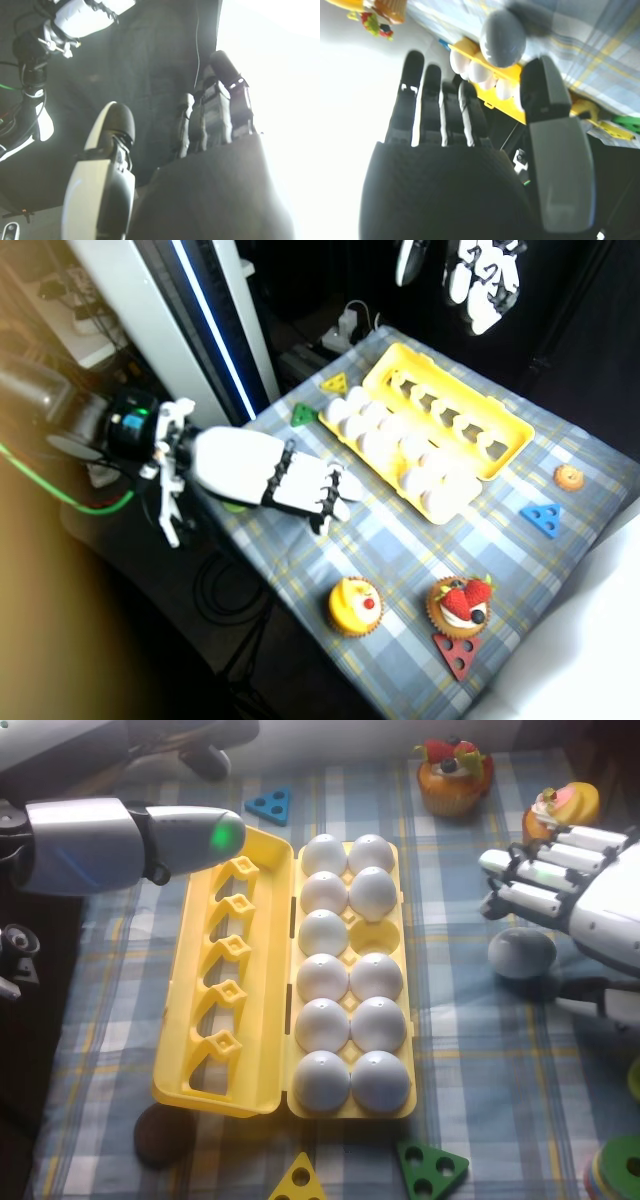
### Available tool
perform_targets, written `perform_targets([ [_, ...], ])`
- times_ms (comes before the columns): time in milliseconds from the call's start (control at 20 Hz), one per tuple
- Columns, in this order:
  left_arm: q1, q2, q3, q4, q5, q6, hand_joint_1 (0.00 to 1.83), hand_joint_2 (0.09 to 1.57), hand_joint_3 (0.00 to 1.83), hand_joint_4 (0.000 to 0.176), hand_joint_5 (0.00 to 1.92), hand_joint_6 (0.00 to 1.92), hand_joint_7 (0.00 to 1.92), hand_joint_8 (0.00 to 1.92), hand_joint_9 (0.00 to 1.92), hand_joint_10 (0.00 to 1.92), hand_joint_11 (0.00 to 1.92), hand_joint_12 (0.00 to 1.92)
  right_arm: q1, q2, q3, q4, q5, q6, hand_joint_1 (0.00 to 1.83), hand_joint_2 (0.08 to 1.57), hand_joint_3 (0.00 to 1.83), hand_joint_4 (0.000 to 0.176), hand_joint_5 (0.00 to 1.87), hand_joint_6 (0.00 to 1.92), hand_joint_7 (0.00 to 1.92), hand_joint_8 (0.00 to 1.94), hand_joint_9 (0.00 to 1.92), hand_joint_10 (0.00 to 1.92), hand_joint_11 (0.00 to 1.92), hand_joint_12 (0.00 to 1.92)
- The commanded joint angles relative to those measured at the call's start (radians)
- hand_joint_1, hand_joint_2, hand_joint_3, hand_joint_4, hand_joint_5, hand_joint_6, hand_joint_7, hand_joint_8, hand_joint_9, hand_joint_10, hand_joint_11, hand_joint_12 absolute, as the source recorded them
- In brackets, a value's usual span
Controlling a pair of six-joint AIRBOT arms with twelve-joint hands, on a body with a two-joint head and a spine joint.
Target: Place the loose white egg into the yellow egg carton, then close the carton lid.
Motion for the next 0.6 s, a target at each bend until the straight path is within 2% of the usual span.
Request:
perform_targets([
  [0,-0.006,0.002,0.004,-0.036,-0.116,-0.002,0.57,1.36,0.0,0.034,0.11,0.0,0.1,0.0,0.2,0.01,0.0,1.1,0.016,-0.001,0.007,-0.012,0.099,-0.002,1.04,1.11,0.0,0.0,0.0,0.33,0.21,0.22,0.01,0.99,0.0,1.66],
  [50,-0.005,0.002,0.004,-0.037,-0.119,-0.002,0.57,1.36,0.0,0.034,0.11,0.0,0.1,0.0,0.2,0.01,0.0,1.1,0.022,-0.012,0.016,-0.01,0.086,-0.002,1.04,1.11,0.0,0.0,0.0,0.33,0.21,0.22,0.01,0.99,0.0,1.66],
  [100,-0.006,0.002,0.004,-0.037,-0.12,-0.002,0.57,1.36,0.0,0.029,0.12,0.0,0.1,0.0,0.21,0.01,0.0,1.17,0.026,-0.017,0.021,-0.009,0.081,-0.002,1.04,1.11,0.0,0.0,0.02,0.26,0.24,0.53,0.01,1.15,0.0,1.73],
  [150,-0.006,0.002,0.004,-0.037,-0.12,-0.002,0.56,1.36,0.0,0.039,0.11,0.0,0.09,0.0,0.2,0.0,0.0,1.13,0.031,-0.026,0.029,-0.007,0.073,-0.002,1.05,1.12,0.0,0.0,0.03,0.22,0.2,0.58,0.0,1.01,0.0,1.64],
  [200,-0.005,0.002,0.004,-0.037,-0.12,-0.002,0.57,1.36,0.0,0.032,0.12,0.01,0.11,0.01,0.22,0.01,0.0,1.13,0.036,-0.037,0.04,-0.002,0.059,-0.002,1.08,1.13,0.0,0.0,0.1,0.21,0.19,1.02,0.08,1.37,0.0,1.84],
  [250,-0.004,0.002,0.004,-0.038,-0.12,-0.002,0.55,1.37,0.0,0.03,0.1,0.0,0.08,0.0,0.19,0.0,0.0,1.08,0.04,-0.047,0.051,0.003,0.048,-0.002,1.11,1.18,0.0,0.0,0.18,0.62,0.32,1.55,0.39,1.8,0.35,1.92],
  [300,-0.003,0.002,0.004,-0.038,-0.12,-0.002,0.55,1.37,0.0,0.03,0.1,0.0,0.08,0.0,0.19,0.0,0.0,1.08,0.042,-0.053,0.058,0.008,0.041,-0.002,1.11,1.18,0.0,0.0,0.18,0.62,0.32,1.55,0.39,1.8,0.35,1.92],
  [350,-0.003,0.002,0.004,-0.039,-0.12,-0.002,0.57,1.36,0.0,0.009,0.13,0.01,0.11,0.01,0.24,0.02,0.0,1.2,0.043,-0.059,0.065,0.013,0.036,-0.002,1.21,1.26,0.0,0.0,0.55,1.22,0.78,1.49,0.88,1.53,0.9,1.79],
  [400,-0.003,0.002,0.004,-0.039,-0.121,-0.002,0.6,1.36,0.0,0.01,0.15,0.01,0.12,0.01,0.23,0.01,0.0,1.17,0.043,-0.061,0.067,0.014,0.035,-0.002,1.21,1.27,0.0,0.0,0.61,1.26,0.8,1.55,1.02,1.56,1.05,1.79],
  [450,-0.002,0.002,0.005,-0.041,-0.123,-0.002,0.6,1.36,0.0,0.01,0.15,0.01,0.12,0.01,0.23,0.01,0.0,1.17,0.049,-0.062,0.068,0.014,0.035,-0.002,1.21,1.27,0.0,0.0,0.61,1.26,0.8,1.55,1.02,1.56,1.05,1.79],
  [500,-0.001,0.002,0.005,-0.042,-0.124,-0.002,0.56,1.37,0.0,0.023,0.11,0.0,0.1,0.0,0.21,0.0,0.0,1.13,0.053,-0.061,0.068,0.013,0.035,-0.002,1.19,1.3,0.0,0.0,0.57,1.32,0.77,1.64,1.05,1.63,1.08,1.87],
  [550,0.001,0.003,0.005,-0.043,-0.124,-0.001,0.55,1.37,0.0,0.007,0.11,0.0,0.11,0.0,0.22,0.01,0.0,1.14,0.06,-0.059,0.067,0.011,0.036,-0.002,1.19,1.3,0.0,0.0,0.58,1.33,0.77,1.64,1.0,1.59,1.02,1.85],
])
